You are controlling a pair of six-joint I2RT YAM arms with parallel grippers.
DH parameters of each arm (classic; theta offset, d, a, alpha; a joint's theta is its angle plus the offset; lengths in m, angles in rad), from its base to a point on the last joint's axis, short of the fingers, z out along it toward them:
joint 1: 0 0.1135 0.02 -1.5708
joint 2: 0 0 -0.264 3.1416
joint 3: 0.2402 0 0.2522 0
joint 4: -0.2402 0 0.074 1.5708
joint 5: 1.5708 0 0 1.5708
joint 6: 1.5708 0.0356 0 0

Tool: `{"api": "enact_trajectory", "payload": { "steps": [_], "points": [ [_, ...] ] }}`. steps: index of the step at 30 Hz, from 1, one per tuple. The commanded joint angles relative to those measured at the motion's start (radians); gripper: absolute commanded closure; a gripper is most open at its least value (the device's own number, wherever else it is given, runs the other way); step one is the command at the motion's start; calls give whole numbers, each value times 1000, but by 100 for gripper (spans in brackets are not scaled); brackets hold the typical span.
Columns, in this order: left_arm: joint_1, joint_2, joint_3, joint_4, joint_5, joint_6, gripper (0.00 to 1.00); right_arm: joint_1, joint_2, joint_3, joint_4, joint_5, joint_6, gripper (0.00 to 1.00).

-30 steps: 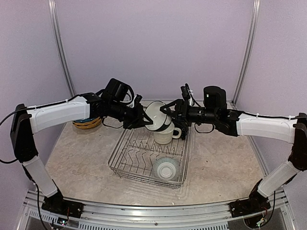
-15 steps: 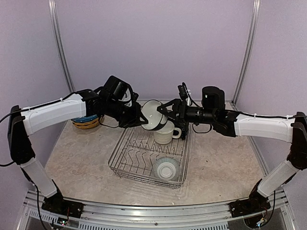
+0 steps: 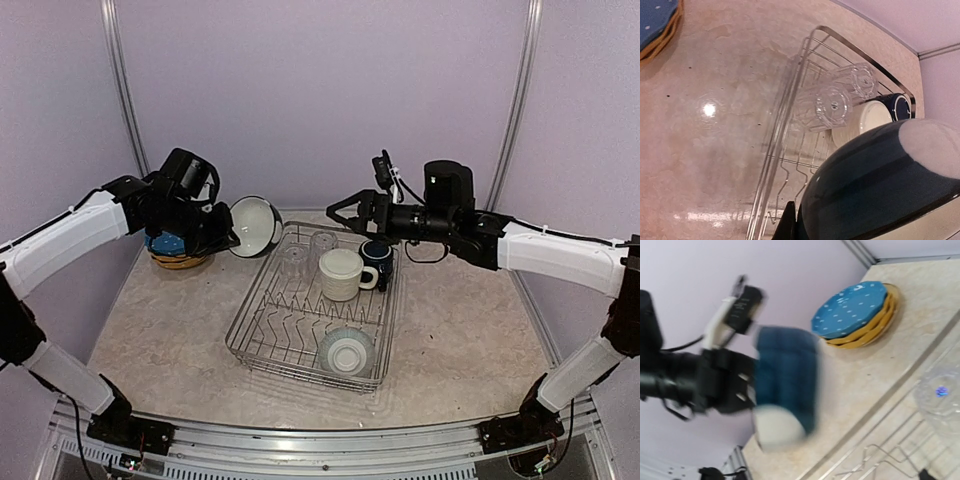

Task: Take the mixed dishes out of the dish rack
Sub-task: Place the bowl at the center of the board.

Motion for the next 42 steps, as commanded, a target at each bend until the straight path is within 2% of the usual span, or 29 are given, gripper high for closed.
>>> {"api": "enact_trajectory", "payload": {
  "steps": [1,7,12,15,24,32,42],
  "points": [
    [118,-168,-95,-124,-115,-19,100,-8,-36,17,-133,61,-92,0],
    [386,-325,-285,-228,-80,-20,100,-10,-26,10,-201,79,-140,0],
    [623,-407,-451,-187,6,-75,100,-7,-10,19,-268,51,-193,0],
    [703,-395,-500,-142,27,-99,100,5,-4,26,-332,74,-234,0],
    [767,-156,-462,-49,23,-94,100,96,52,95,-575,260,-337,0],
    [810,-6,-438,-1,-7,-104,100,139,79,112,-601,286,-335,0],
    [815,64,-437,0,-55,-131,93,154,101,127,-638,313,-349,0]
  ]
}}
